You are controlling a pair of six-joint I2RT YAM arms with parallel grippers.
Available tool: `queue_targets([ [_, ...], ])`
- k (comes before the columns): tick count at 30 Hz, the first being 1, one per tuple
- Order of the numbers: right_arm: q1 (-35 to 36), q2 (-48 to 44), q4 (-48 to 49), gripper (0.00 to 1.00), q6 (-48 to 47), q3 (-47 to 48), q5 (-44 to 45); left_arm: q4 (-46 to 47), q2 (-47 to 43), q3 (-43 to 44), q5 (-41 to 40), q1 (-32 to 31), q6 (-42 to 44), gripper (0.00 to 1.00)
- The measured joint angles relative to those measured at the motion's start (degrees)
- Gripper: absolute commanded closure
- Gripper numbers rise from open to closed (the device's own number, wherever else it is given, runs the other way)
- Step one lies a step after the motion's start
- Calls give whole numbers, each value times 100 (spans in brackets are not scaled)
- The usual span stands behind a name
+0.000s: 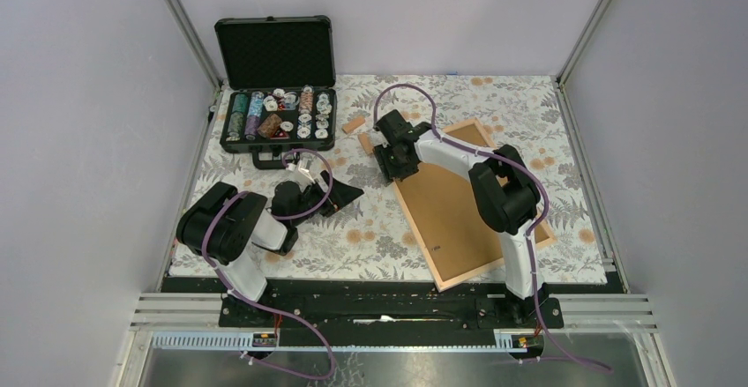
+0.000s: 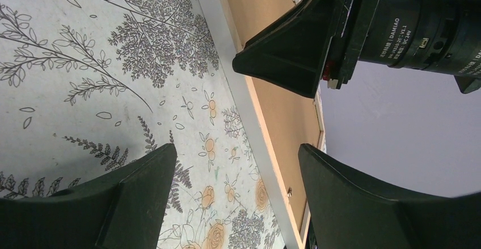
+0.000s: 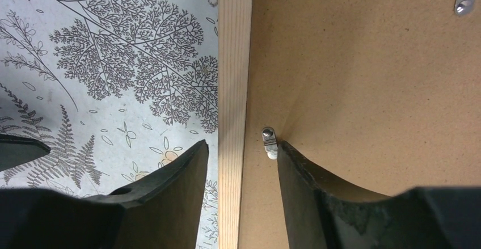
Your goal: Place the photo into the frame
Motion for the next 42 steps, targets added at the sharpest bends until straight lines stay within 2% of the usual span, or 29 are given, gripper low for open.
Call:
queue_targets([
  [6, -24, 0, -24, 60, 37, -2, 2, 109, 44, -2, 20, 0, -48, 17],
  [14, -7, 33, -4, 88, 396, 13, -85, 162, 81, -2, 46, 0, -83, 18],
  [16, -9, 35, -33, 90, 494, 33, -59, 164, 81, -2, 50, 0, -85, 18],
  [17, -11, 48, -66, 88, 546, 59, -50, 168, 81, -7, 52, 0, -85, 18],
  [21, -11, 101, -63, 48, 684, 164, -72, 173, 81, -28, 63, 0, -85, 18],
  [23, -7, 105, -61, 32, 787, 188, -87, 173, 81, -37, 66, 0, -87, 18],
  [25, -4, 72, -28, 20, 811, 201, -85, 175, 81, -37, 68, 0, -87, 18],
  [31, -4, -791, -90, 9, 608, -164, -15, 195, 81, -37, 76, 35, -103, 18],
  [36, 55, -1967, -348, 12, 505, -925, 129, 219, 92, -39, 76, 37, -109, 18],
  [42, 802, -1961, -1043, 17, 769, -1233, 732, 249, 177, -37, 85, 37, -133, 18],
])
